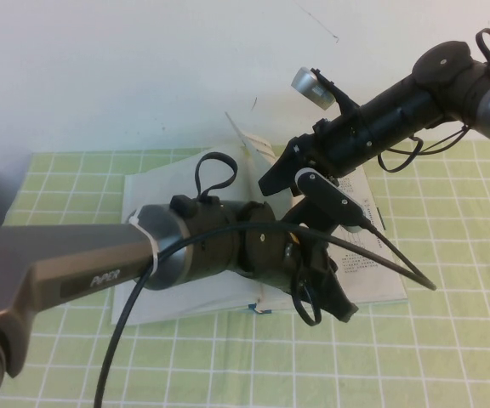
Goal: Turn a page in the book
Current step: Open the closed book
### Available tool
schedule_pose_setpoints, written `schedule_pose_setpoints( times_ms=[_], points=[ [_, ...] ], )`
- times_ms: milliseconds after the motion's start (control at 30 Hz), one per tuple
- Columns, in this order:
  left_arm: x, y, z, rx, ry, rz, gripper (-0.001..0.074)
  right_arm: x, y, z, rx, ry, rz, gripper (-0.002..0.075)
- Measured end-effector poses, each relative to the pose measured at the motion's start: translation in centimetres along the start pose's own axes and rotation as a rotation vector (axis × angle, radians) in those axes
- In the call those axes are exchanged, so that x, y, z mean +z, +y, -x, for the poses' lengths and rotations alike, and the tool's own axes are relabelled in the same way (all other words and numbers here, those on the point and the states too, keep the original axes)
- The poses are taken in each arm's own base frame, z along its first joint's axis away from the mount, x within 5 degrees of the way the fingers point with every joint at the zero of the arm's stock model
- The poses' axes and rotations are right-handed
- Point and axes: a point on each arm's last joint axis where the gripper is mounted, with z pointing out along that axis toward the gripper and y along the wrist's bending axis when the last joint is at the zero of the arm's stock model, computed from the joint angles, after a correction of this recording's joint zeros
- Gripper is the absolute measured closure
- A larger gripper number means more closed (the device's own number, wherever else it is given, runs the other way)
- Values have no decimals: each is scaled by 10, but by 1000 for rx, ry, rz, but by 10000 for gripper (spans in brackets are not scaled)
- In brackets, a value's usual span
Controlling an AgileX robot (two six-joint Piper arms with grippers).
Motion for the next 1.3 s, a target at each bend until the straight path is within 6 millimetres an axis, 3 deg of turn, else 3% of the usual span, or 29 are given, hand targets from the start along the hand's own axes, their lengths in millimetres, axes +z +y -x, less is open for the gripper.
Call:
schedule_pose_setpoints(
  times_ms=[167, 433, 600, 767, 867, 1000, 1167, 1300],
  points=[
    [-6, -9, 2, -5, 10, -25, 739, 0, 0, 0, -5, 0, 0, 338],
    [-53, -28, 12, -11, -87, -2, 739, 0, 0, 0, -8, 0, 0, 338],
    [-88, -28, -10, -60, -158, 41, 739, 0, 0, 0, -15, 1, -1, 338],
    [-109, -39, -40, -45, -417, 96, 739, 0, 0, 0, -17, 1, -1, 338],
    [-105, -50, -62, 38, -513, 128, 739, 0, 0, 0, -17, 1, -1, 338],
    [-85, -60, -74, 132, -520, 194, 739, 0, 0, 0, -17, 1, -1, 338],
    [-51, -66, -71, 170, -473, 247, 739, 0, 0, 0, -15, -2, 2, 338],
    [-42, -77, -60, 183, -495, 231, 739, 0, 1, 1, -16, -9, 12, 338]
  ],
)
